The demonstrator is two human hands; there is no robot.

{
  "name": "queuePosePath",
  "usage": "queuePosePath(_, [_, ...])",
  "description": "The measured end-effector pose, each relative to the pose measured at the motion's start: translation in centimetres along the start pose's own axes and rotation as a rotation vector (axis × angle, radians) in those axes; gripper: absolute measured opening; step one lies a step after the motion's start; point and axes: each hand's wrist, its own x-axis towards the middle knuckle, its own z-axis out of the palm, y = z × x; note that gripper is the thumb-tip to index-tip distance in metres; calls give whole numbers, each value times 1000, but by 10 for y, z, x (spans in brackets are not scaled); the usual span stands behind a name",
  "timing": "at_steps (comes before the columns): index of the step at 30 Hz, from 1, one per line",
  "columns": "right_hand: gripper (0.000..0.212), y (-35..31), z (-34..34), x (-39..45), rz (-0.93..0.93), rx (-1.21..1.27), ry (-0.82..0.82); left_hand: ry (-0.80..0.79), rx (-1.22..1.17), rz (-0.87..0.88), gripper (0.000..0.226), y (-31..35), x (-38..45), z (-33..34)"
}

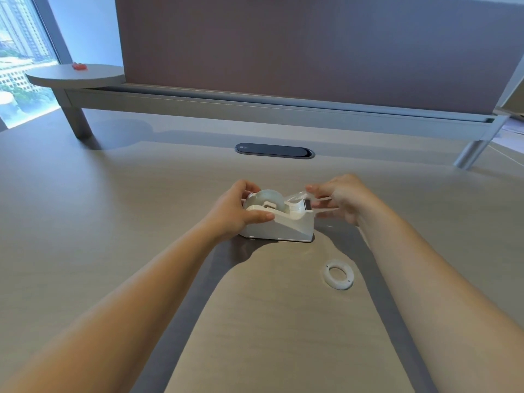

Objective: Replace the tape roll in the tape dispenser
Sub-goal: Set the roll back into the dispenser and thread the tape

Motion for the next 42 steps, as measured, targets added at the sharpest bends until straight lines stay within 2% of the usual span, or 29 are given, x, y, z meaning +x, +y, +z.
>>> queuePosePath(7, [17,18,-24,-2,91,129,-34,20,-23,-2,40,-1,1,1])
queuePosePath(13, [20,24,-28,-4,165,140,-129,43,-41,-3,40,-1,0,4])
queuePosePath(17, [28,24,-23,-5,164,129,-136,49,-51,0,40,-2,0,4])
queuePosePath(24, [59,24,-10,-1,148,62,-9,46,-46,-15,41,-2,1,4])
queuePosePath(29, [76,27,-8,-2,138,29,9,44,-55,-17,41,-3,1,3])
queuePosePath(31, [71,31,-8,-1,154,6,7,47,-63,-16,41,-3,1,4])
queuePosePath(36, [38,37,-3,-1,200,69,-36,55,-74,-18,41,-3,0,6])
queuePosePath(42, [25,46,2,2,189,203,-35,72,-134,-7,42,-3,-3,9])
